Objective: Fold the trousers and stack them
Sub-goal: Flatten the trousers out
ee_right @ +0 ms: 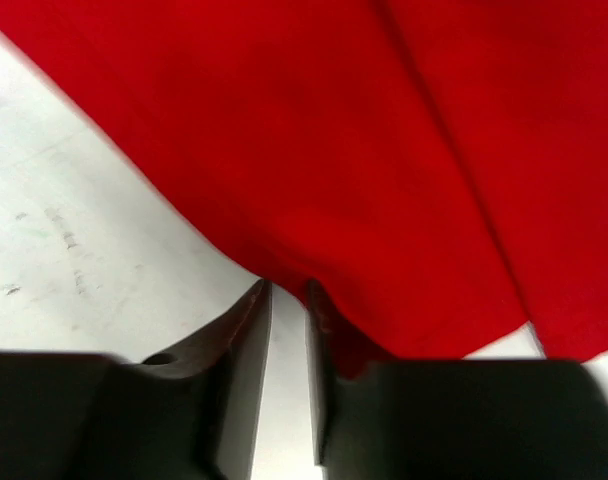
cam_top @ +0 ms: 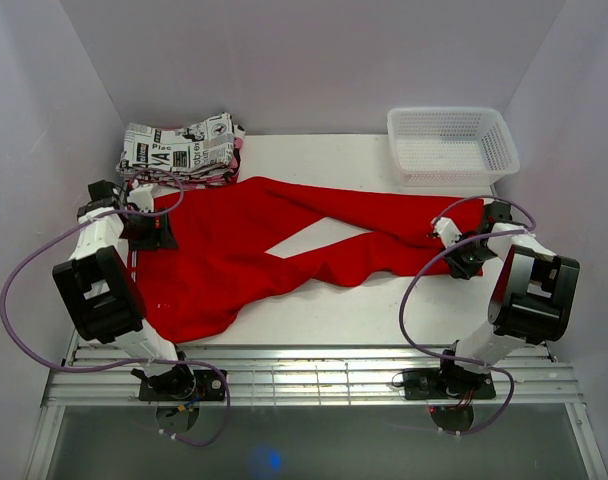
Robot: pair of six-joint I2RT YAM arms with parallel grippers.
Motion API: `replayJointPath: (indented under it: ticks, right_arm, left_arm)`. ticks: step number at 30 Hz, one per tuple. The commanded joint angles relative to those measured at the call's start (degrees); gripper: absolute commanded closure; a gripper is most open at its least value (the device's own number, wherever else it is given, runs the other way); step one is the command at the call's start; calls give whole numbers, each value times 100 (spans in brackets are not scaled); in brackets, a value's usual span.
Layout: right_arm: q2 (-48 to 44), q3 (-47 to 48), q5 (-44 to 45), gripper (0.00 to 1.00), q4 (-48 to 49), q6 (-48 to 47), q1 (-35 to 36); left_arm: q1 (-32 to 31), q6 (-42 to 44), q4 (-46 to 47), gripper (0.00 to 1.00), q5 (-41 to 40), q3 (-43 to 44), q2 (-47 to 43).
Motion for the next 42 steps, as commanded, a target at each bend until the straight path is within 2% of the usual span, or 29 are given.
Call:
replayJointPath:
  ticks: [1,4,8,13,19,26,36,42]
  right_arm:
    - [713,-65,-88,77,302,125,30]
    - [634,-12,-185,92,170,108,22]
    - [362,532,-606,92,-681,29,-197]
    - [-182,1472,-1177,92,-2410,-463,-655]
    - [-816,1983,-968,92,-3503,-911,-796]
    - [-947,2431,-695,92,-3979,-1289,-1191]
    - [-1001,3091,-493,92,-3988,-1721,-2131]
    - [-676,2959,16,92,-3944,-1703,-2193]
  left_arm:
    - [44,48,229,26,-128,55,-167]
    - [62,57,230,27,-198,107,-79]
    - [79,31,265,27,-242,169,-35]
    - [88,-4,361,28,-356,152,9]
    - [106,-101,651,34,-655,55,193]
    - [115,-93,994,53,-988,37,571]
    - [342,144,1486,96,-1340,159,1108]
    - [422,373,1530,99,-1306,713,1363]
